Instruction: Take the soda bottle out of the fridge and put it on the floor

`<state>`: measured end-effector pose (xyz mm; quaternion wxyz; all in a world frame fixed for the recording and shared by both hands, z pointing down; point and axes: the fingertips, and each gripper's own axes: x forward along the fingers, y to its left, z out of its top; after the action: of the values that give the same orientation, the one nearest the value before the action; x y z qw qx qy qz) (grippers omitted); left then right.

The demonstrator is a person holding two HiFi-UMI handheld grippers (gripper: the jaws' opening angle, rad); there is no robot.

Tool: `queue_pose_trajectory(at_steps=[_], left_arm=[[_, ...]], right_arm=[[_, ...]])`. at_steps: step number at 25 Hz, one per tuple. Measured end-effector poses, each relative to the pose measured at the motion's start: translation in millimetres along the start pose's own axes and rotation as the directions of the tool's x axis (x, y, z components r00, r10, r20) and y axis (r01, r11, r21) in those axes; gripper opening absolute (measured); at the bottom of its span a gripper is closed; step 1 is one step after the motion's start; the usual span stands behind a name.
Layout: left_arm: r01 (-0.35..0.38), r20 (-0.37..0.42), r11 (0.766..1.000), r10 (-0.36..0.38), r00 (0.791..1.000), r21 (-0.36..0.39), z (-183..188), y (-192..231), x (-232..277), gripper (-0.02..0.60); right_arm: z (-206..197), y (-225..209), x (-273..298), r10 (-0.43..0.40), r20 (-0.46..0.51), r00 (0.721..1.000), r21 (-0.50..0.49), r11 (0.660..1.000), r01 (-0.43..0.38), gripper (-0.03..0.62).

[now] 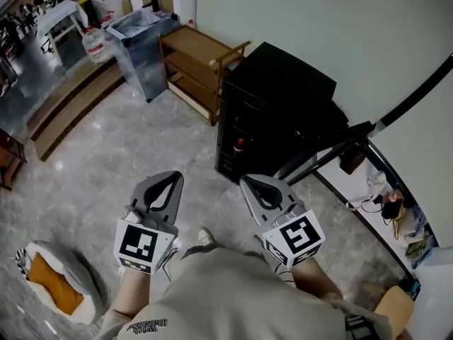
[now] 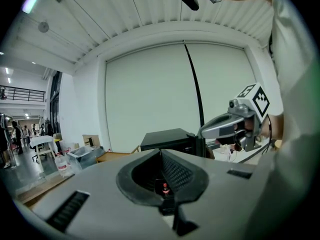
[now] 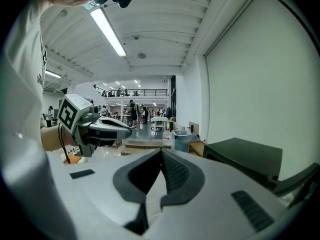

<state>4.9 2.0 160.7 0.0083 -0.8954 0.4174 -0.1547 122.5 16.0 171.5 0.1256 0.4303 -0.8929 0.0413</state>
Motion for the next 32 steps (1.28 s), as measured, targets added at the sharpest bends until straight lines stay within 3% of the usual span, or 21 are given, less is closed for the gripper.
queue_pose_trajectory(at_steps=[6, 16, 22, 25, 29, 32], left_arm=[[0.028, 0.024, 1.0, -0.028, 0.999, -0.009, -4.3, 39.8, 20.2, 0.009], [0.047, 0.013, 0.997, -0.046, 0.999, -0.056, -5.6, 55.4, 76.3, 0.009], [0.031, 0.014, 0.995, -0.03, 0.999, -0.094, -8.5, 53.3, 124.2, 0.009], [0.017, 0.031, 0.991, -0.013, 0.999, -0.132, -17.4, 55.9, 150.4, 0.009], [0.012, 0.04, 0.979, -0.004, 0.999, -0.203, -32.7, 60.5, 179.2, 0.008], [-0.001, 0.037, 0.98, 0.008, 0.999, -0.198, -45.8, 64.6, 199.4, 0.008]], right_arm=[[5.1, -16.3, 45.5, -0.052, -0.022, 0.998, 0.017, 0.998, 0.052, -0.005], [-25.2, -77.9, 82.2, -0.113, -0.112, 0.987, 0.022, 0.993, 0.116, -0.005], [-63.0, -125.8, 111.8, -0.081, -0.158, 0.984, 0.113, 0.989, 0.1, -0.005], [-85.9, -151.2, 130.5, -0.106, -0.196, 0.975, 0.093, 0.988, 0.126, -0.003], [-113.1, -170.6, 154.1, -0.073, -0.241, 0.968, 0.09, 0.991, 0.098, -0.003], [-138.2, -181.1, 172.4, -0.038, -0.282, 0.959, 0.114, 0.991, 0.073, 0.005]])
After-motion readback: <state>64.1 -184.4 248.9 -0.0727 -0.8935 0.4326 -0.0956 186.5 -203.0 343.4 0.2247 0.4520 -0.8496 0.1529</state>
